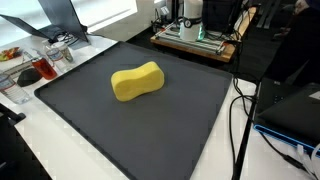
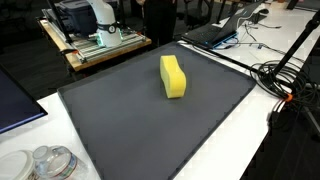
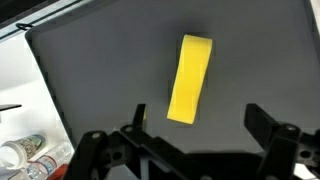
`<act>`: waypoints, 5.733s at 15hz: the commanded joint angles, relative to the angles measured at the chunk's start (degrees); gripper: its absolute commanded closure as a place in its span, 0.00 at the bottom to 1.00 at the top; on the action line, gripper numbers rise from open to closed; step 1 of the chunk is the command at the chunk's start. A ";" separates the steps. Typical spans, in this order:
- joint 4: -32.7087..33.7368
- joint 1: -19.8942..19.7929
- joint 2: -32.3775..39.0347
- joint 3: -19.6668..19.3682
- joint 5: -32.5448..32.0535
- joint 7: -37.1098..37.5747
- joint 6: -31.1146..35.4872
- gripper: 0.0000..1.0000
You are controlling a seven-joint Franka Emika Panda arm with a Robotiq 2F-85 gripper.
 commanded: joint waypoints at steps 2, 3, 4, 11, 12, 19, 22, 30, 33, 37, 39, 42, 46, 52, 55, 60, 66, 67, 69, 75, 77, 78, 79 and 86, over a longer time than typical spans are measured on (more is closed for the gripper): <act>-9.05 1.61 -2.01 -2.05 -1.96 2.75 6.47 0.00; -10.37 1.82 -2.02 -2.18 -2.34 3.22 7.52 0.00; -12.05 2.02 -2.20 -2.22 -2.77 3.45 9.07 0.00; -27.29 4.02 -5.98 -2.07 -5.50 9.29 26.05 0.00; -29.56 4.41 -6.71 -1.98 -6.41 10.65 28.26 0.00; -43.39 8.63 -13.67 0.92 -17.25 21.60 39.29 0.00; -46.22 9.80 -15.16 3.17 -21.48 26.75 39.48 0.00; -43.93 12.89 -10.93 8.89 -27.30 33.45 32.29 0.00; -40.99 14.86 -7.02 10.17 -29.14 36.55 26.67 0.00; -36.82 17.41 -1.71 10.31 -30.75 38.74 20.99 0.00; -34.75 18.23 0.26 10.01 -30.45 38.82 18.98 0.00; -33.01 18.45 1.44 9.65 -29.15 37.75 17.18 0.00; -34.98 16.79 -1.49 9.40 -25.92 34.78 18.80 0.00; -44.85 10.42 -12.63 8.32 -14.77 16.37 29.32 0.00; -51.28 7.08 -19.42 6.48 -7.89 3.99 34.49 0.00; -61.01 3.83 -29.55 2.19 4.35 -18.33 38.69 0.00; -65.00 1.97 -34.50 -5.06 15.22 -37.30 36.48 0.00; -64.56 1.42 -34.03 -6.54 17.17 -39.14 36.54 0.00; -62.92 -0.02 -31.99 -9.39 20.74 -42.23 37.58 0.00; -55.83 -3.85 -22.35 -15.23 29.36 -51.39 36.65 0.00; -52.69 -5.27 -18.64 -15.67 32.34 -53.06 36.50 0.00; -51.04 -6.00 -16.83 -15.56 33.53 -53.84 36.87 0.00; -49.31 -6.74 -15.11 -15.22 34.18 -53.86 37.02 0.00; -33.48 -10.42 -2.52 -12.24 33.00 -50.42 35.92 0.00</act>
